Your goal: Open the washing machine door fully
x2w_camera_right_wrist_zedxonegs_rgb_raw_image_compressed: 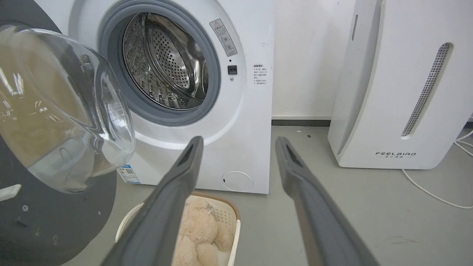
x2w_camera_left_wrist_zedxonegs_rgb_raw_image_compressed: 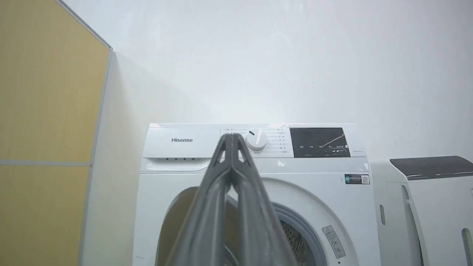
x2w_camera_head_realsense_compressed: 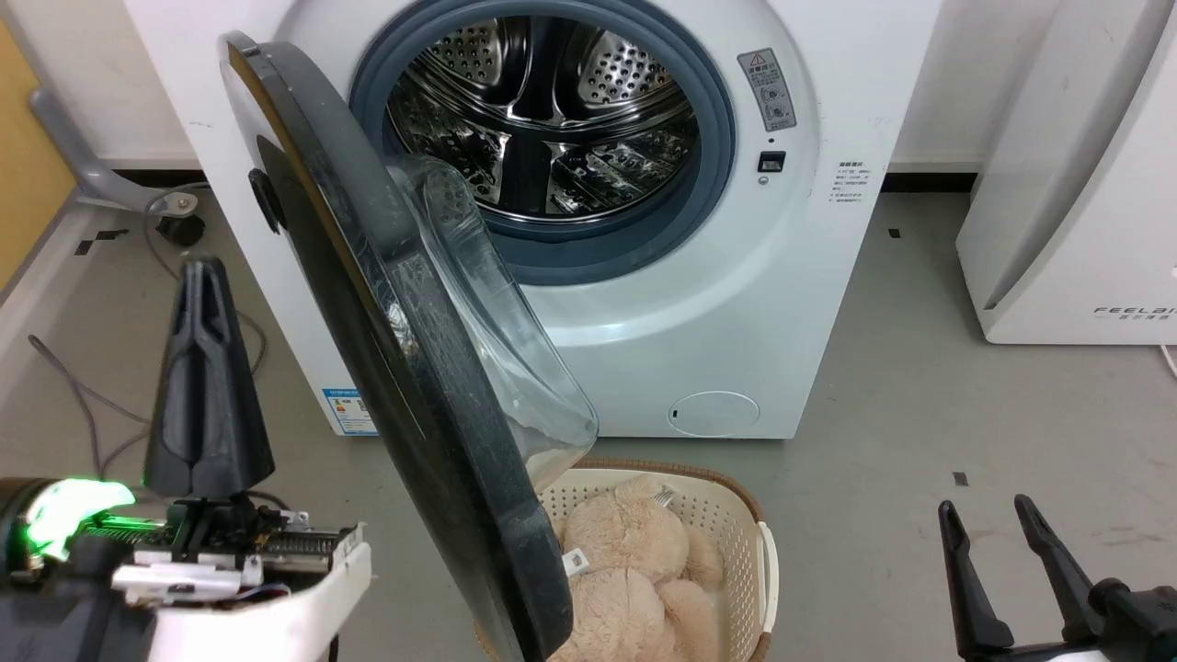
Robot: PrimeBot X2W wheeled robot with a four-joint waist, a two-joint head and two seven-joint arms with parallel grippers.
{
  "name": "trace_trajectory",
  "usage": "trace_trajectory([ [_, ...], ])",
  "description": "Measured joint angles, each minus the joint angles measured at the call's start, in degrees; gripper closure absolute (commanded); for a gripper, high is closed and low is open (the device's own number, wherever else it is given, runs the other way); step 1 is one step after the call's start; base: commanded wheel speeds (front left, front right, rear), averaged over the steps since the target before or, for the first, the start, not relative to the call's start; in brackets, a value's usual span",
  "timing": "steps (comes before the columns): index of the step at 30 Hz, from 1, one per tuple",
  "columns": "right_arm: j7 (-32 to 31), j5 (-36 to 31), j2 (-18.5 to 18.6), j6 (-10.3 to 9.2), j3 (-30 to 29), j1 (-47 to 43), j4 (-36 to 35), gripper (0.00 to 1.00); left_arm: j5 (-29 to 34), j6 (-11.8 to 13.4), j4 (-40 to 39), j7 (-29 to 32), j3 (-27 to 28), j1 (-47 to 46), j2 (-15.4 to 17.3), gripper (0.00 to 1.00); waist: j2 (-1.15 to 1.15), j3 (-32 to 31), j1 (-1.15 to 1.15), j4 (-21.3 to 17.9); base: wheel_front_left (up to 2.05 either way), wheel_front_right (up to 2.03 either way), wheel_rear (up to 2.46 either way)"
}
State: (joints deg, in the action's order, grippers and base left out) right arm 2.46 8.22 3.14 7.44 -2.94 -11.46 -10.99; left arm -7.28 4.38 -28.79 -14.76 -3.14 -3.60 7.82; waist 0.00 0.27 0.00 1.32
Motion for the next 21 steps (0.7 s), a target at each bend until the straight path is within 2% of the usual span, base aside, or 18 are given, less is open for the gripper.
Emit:
trace_trajectory([
  [4,0.2,0.01,0.0,0.0,0.02,0.01,0.22,0.0,0.85,-0.8,-5.26,0.0,-1.68,-0.15,-0.27,1.0,0.0,0.19,0.0,-0.05,0.0,0.0,0.0],
  [11,0.51,0.36,0.0,0.0,-0.45,0.02,1.02,0.0,0.86,-3.71,-10.29,0.0,-6.76,-0.19,-0.76,1.0,0.0,-0.14,0.0,0.36,0.0,0.0,0.0],
  [15,0.51,0.35,0.0,0.0,-0.64,0.03,1.02,0.0,-2.08,-6.61,-9.73,0.1,-11.98,0.3,-1.27,1.0,0.0,-0.26,0.0,0.77,0.0,0.0,0.0],
  [21,0.49,0.35,0.0,0.0,-1.18,0.04,1.14,0.0,-5.7,-8.64,-4.56,3.54,-21.17,3.97,-1.91,1.0,0.0,-0.56,0.0,1.17,0.0,0.0,0.0],
])
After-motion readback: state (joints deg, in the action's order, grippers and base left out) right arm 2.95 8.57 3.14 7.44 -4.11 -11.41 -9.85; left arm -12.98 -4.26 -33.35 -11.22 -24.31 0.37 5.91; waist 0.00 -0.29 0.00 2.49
